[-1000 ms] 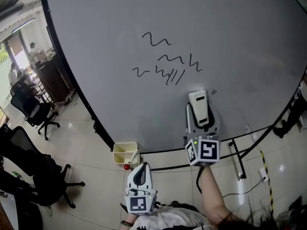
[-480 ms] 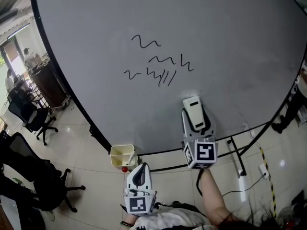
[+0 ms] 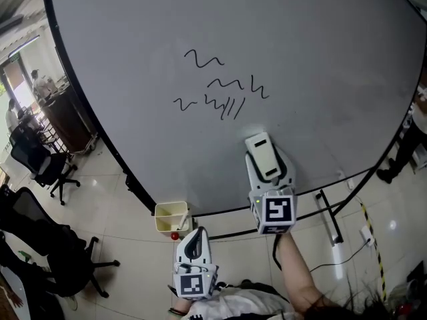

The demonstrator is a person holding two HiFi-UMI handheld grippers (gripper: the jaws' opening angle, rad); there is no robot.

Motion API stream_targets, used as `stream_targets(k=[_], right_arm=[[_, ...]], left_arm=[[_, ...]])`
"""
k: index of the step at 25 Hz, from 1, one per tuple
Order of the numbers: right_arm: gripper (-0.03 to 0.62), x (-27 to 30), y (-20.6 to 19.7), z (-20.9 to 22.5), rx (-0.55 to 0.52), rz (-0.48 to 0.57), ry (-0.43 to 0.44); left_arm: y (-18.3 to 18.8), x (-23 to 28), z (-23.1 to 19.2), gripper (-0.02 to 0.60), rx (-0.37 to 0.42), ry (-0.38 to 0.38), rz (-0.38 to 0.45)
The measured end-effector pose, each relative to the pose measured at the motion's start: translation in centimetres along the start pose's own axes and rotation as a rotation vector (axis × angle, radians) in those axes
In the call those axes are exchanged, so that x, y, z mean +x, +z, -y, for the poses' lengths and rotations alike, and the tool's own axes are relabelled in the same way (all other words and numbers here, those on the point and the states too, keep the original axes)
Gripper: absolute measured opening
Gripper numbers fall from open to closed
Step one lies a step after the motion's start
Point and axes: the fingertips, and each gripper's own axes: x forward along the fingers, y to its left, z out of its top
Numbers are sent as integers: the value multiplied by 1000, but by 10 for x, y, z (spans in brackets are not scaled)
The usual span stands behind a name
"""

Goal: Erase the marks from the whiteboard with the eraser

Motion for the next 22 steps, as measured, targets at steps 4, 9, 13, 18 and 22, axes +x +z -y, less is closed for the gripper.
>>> stream_targets(k=[4,9,13,18,22], right_arm=[[278,-2,9,57,96,-12,-84],[278,-5,26,123,249,35,-199],[278,-4,-6,-7,-72,-118,54],[276,0,32,95,37,-61,-186],[277,-1,21,61,-56,-118,-155]], left_arm=[[5,-3,0,3,-10,0,16],[-6,-4,-11,3,-19,17,-12],[-1,2,-10,3,-30,18,7],[3,1,-6,3,-8,0,16],[-2,0,-10,3,-20,12,3]])
